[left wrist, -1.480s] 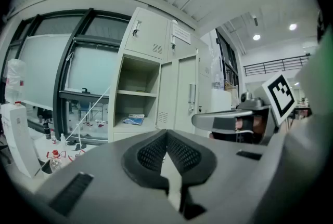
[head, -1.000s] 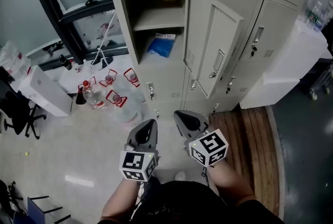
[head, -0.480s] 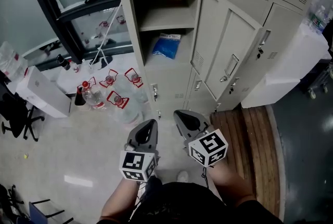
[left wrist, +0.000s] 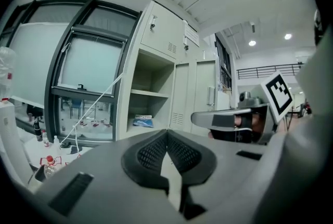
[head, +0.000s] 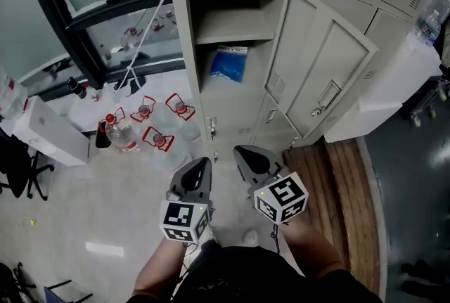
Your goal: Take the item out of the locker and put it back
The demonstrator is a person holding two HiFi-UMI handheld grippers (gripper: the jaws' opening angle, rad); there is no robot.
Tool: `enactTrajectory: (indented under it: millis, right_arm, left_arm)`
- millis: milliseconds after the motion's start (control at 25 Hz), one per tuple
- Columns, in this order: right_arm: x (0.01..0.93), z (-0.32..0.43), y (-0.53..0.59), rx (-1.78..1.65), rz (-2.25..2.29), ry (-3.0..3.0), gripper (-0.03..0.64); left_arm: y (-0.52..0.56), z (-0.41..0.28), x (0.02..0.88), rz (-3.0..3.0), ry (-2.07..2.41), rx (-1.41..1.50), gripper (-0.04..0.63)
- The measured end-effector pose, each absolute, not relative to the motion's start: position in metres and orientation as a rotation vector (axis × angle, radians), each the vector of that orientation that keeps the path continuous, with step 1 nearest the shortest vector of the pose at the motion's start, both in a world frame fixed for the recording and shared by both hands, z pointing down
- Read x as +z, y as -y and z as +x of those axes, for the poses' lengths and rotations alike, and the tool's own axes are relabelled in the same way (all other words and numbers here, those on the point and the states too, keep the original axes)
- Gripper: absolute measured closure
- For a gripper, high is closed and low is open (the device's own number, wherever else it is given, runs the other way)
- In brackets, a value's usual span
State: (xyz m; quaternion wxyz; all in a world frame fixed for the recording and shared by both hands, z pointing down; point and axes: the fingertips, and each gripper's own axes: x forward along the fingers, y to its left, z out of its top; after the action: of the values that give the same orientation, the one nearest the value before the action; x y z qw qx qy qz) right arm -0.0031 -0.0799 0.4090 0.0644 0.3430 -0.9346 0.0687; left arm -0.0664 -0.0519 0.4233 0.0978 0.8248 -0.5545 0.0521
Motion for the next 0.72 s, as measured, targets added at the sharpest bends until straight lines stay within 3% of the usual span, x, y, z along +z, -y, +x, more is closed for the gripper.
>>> enactTrajectory:
  millis: [720]
  right_arm:
    - [0.4,-0.079,0.116,0.153,1.172,2.752,0.617]
  left_arm:
    - [0.093,-0.134,0.41,2.562,1.503,0.111,0.591]
